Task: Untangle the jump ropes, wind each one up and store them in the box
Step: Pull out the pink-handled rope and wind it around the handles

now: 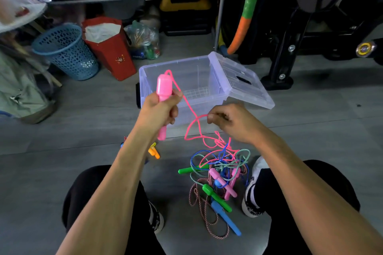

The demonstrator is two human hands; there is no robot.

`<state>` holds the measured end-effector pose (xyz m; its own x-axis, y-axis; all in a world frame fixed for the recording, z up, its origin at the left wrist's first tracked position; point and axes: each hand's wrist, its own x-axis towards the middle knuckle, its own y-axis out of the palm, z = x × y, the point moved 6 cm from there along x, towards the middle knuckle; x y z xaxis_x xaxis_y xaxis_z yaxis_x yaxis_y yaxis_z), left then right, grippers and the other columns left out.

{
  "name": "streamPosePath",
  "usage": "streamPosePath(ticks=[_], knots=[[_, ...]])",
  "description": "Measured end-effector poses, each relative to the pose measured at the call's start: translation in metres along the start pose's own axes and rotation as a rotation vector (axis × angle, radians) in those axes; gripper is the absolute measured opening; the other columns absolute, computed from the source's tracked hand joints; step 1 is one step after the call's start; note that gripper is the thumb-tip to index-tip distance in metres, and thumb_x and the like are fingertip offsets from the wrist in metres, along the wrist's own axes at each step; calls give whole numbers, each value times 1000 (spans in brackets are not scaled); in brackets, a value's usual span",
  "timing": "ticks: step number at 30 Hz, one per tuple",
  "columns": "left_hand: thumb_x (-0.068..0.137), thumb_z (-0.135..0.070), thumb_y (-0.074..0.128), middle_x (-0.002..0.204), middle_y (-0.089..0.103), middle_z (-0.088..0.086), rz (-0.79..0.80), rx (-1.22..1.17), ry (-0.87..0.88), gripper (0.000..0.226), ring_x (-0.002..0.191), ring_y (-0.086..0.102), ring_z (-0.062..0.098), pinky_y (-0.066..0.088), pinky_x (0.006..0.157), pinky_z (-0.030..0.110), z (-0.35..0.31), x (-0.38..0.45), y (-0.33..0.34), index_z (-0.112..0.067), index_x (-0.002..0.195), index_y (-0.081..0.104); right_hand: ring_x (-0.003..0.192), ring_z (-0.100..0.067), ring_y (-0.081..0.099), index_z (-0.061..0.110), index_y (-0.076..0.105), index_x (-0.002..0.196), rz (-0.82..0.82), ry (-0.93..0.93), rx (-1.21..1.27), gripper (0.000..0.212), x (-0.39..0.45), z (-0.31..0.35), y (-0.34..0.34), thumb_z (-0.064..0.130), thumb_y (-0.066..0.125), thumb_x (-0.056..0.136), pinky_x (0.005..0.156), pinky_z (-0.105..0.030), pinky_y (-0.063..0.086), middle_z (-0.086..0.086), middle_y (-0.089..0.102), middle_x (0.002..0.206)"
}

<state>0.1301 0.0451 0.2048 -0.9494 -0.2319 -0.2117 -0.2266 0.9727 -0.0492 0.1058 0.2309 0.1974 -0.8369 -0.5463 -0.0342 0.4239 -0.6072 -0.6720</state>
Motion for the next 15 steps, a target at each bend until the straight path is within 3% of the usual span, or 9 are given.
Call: streamPosePath(ticks=[3,6,11,13,15], knots=[[94,-21,60,46,53,-1,236,256,-42,10,39,38,14,33,38,17,7,-9,17,-18,100,67,50,-6,42,11,71,87,-18,-40,48,19,-3,5,-2,20,57,97,51,-23,31,11,51,52],[91,-29,64,54,62,-2,350,409,-68,12,43,39,15,35,41,19,19,-17,35,-19,94,70,51,-6,39,13,71,86,-53,-68,70,19,-3,9,-5,23,58,96,52,-28,33,-7,53,58],[85,-9,67,45,43,-5,-36,-95,-93,6,36,32,10,32,42,22,14,4,7,-6,81,64,55,-8,54,19,64,75,8,72,27,23,0,-8,0,27,57,96,58,-28,42,-2,63,63],[84,-8,64,45,39,-6,-181,-337,-188,9,35,28,9,30,41,21,20,8,-12,-9,76,60,50,-3,52,26,59,70,68,154,-67,29,1,-23,4,30,54,98,57,-24,40,6,60,61],[83,-11,63,48,41,-6,-285,-390,-307,11,35,29,9,31,42,20,30,9,-28,-13,74,58,51,-4,52,25,60,70,73,198,-119,31,1,-31,2,32,51,99,54,-22,40,10,58,58]])
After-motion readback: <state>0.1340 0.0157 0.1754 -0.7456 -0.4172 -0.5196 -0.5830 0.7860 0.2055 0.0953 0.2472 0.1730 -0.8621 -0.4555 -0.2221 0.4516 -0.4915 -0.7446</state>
